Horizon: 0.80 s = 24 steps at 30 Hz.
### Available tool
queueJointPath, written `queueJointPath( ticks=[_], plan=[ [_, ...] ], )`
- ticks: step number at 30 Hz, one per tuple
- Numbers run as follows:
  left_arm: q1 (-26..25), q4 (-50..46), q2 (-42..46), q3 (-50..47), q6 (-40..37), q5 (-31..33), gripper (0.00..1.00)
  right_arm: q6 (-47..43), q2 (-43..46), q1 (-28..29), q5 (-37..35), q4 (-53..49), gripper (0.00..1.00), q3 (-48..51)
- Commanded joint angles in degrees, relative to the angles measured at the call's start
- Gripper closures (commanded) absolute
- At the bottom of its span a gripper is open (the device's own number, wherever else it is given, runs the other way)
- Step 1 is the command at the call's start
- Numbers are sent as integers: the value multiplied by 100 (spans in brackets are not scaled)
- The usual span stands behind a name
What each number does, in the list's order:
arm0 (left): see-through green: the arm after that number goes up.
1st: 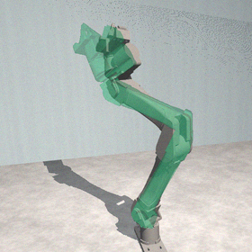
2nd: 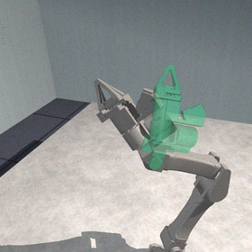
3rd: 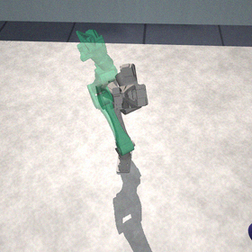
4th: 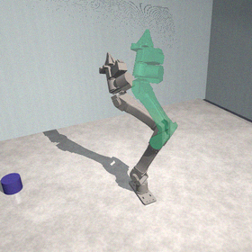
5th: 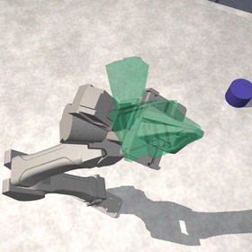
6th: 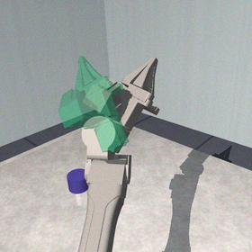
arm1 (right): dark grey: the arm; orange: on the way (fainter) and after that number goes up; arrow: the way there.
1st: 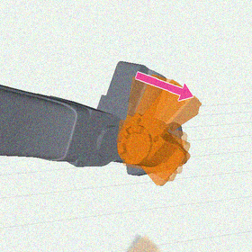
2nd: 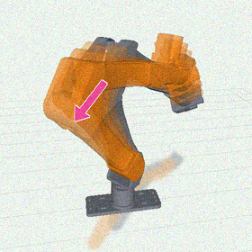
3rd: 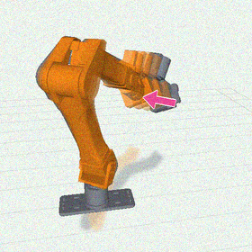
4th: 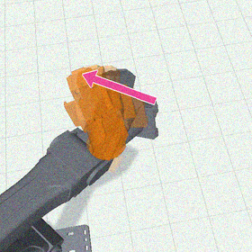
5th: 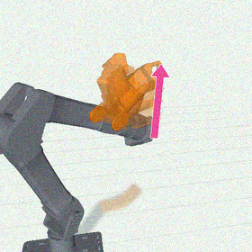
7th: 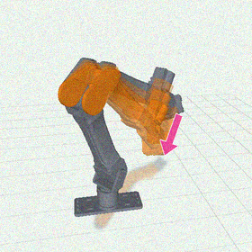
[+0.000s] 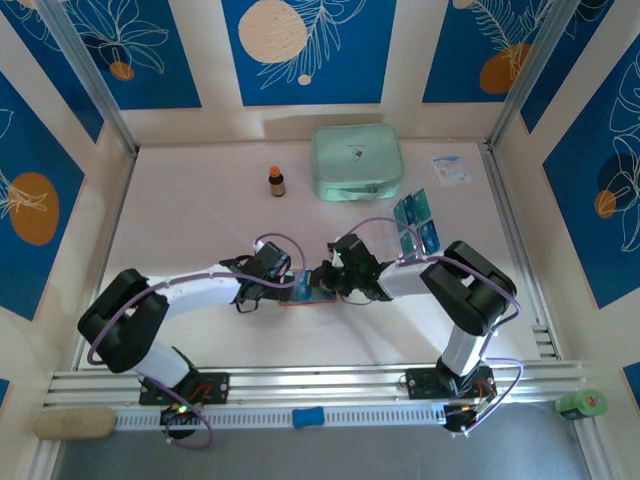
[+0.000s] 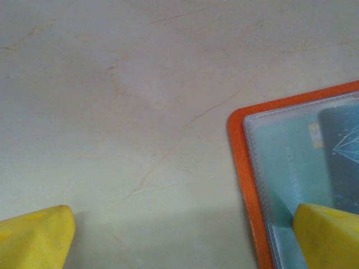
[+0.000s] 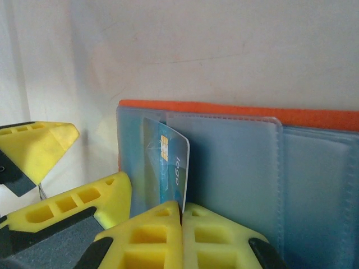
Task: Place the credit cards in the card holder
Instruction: Insert the credit card into the card slot.
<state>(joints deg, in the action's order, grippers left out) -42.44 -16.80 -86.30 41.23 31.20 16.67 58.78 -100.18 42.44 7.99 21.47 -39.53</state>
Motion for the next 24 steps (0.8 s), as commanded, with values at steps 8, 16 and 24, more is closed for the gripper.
queueJointPath(
  ticks=[8, 16, 24],
  plan=[
    [36, -328, 388, 101, 68, -12, 0, -1115, 435, -162, 40, -2396, 70, -704],
    [60, -429, 709, 194, 141, 0, 0, -1765, 571, -206, -174, -3318, 78, -1325],
    [139, -418, 650, -65, 208, 115, 0, -1997, 52, -75, -226, -3547, 94, -1899]
  ],
)
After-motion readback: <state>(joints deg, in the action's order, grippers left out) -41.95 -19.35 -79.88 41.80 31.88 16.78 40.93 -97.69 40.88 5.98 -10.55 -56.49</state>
